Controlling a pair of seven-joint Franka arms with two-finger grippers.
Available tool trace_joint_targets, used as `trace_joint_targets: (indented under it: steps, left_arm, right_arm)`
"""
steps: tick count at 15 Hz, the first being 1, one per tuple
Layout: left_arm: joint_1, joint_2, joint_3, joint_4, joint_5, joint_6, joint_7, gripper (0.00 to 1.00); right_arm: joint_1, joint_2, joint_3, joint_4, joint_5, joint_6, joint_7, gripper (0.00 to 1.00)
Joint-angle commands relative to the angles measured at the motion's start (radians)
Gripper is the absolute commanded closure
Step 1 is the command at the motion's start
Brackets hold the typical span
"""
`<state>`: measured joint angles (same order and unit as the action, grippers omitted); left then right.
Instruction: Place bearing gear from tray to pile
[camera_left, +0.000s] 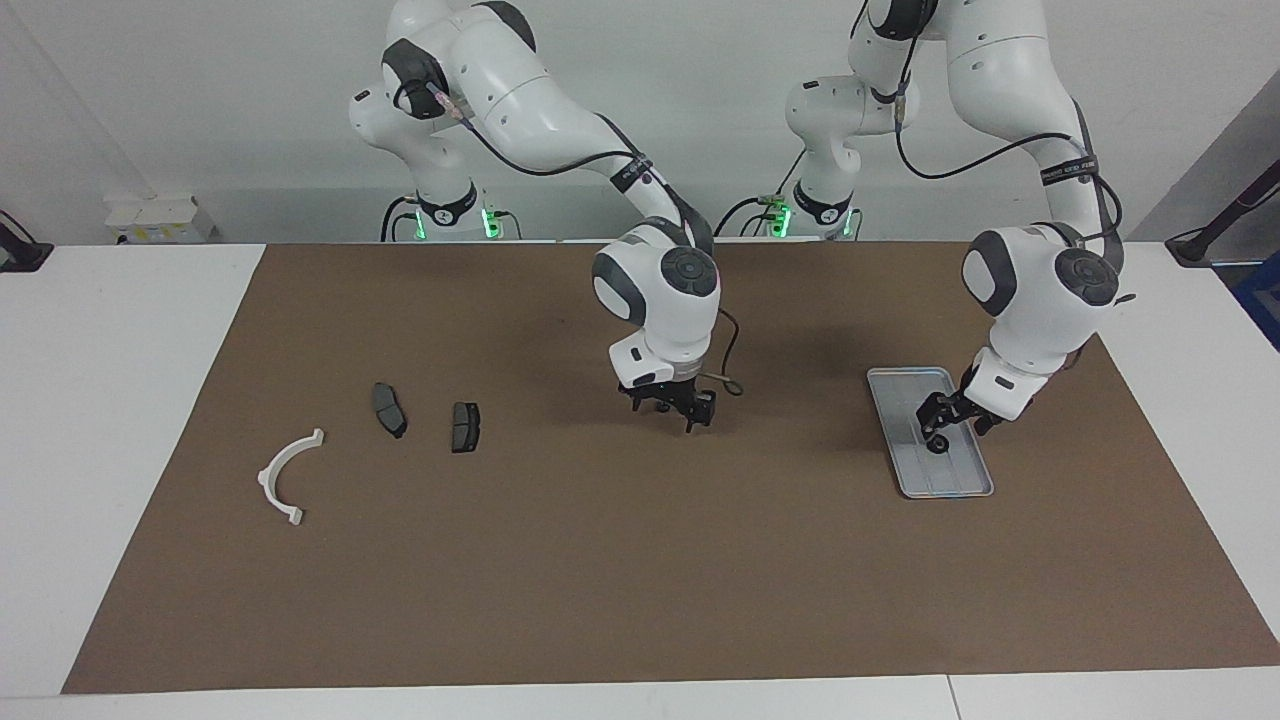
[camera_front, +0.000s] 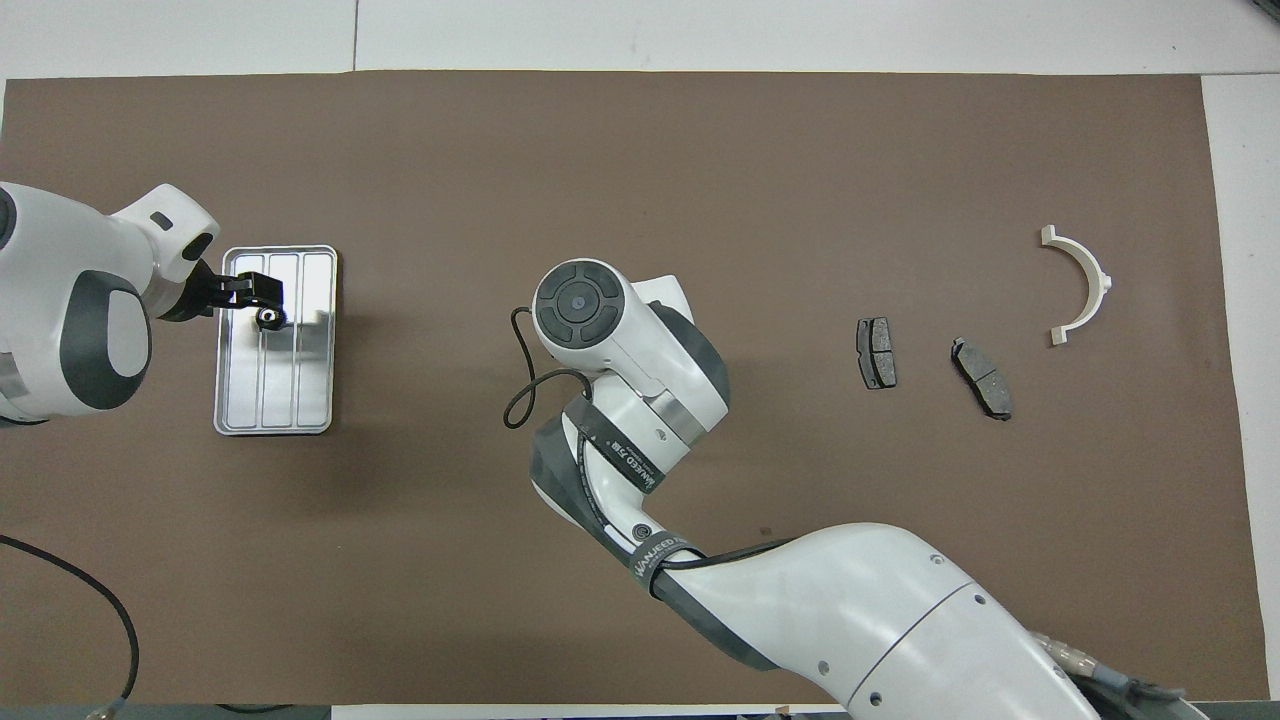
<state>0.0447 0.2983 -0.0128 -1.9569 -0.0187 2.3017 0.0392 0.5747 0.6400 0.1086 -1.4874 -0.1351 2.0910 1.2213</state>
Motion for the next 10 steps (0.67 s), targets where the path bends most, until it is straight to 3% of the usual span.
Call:
trace_joint_targets:
  steps: [1,5,8,10]
  left_arm:
    - [0.004,-0.004,-0.006,-0.065,-0.012,0.076,0.018,0.05]
    - [0.004,-0.002,-0.006,-0.096,-0.014,0.114,0.018,0.07]
    - [0.004,-0.001,-0.006,-0.118,-0.014,0.146,0.018,0.09]
    - [0.001,0.001,-0.006,-0.123,-0.012,0.156,0.016,0.17]
  right_arm:
    - [-0.009,0.010,0.000,0.009,0.040,-0.014,0.105,0.00]
    - [-0.018,0.010,0.000,-0.010,0.066,0.000,0.145,0.01]
    - [-0.009,0.009,0.000,-0.034,0.066,0.011,0.158,0.09]
    - [-0.004,0.007,0.002,-0.034,0.066,-0.003,0.159,0.13]
